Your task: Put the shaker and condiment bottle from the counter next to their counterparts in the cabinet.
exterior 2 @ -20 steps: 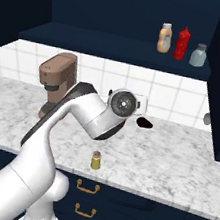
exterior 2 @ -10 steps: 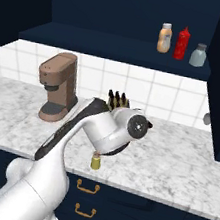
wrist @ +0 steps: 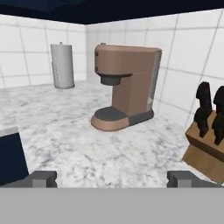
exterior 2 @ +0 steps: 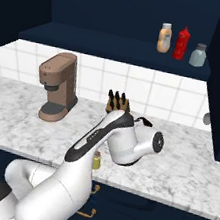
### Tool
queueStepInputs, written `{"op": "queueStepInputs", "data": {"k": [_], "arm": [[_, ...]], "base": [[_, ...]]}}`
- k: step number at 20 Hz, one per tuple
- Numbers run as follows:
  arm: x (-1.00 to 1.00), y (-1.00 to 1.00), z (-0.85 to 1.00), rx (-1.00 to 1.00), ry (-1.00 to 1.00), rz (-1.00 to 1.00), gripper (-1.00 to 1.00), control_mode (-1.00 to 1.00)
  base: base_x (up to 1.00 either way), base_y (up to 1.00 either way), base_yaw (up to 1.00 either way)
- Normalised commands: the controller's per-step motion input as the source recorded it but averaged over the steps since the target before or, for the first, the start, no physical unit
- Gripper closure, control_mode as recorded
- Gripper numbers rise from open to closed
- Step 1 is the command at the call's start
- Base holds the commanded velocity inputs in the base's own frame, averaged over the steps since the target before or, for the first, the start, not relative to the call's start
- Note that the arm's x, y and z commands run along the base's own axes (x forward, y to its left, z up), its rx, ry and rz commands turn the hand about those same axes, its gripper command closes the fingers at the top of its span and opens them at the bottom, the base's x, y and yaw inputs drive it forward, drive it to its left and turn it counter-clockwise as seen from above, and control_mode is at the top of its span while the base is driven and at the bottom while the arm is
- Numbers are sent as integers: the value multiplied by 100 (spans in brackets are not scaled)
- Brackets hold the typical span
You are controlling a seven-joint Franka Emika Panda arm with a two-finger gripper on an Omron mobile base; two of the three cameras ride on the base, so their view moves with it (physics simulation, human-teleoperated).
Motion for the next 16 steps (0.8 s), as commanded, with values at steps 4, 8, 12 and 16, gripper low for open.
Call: {"op": "queueStepInputs", "data": {"k": [4, 8, 12, 16], "arm": [[0, 9, -76, 0, 0, 32, -100, -100], [-3, 11, -95, 0, 2, 38, -100, -100], [0, 15, -59, 0, 13, 29, -100, -100], [0, 24, -38, 0, 3, 12, -100, -100]], "base": [[0, 0, 0], [0, 0, 0], [0, 0, 0], [0, 0, 0]]}}
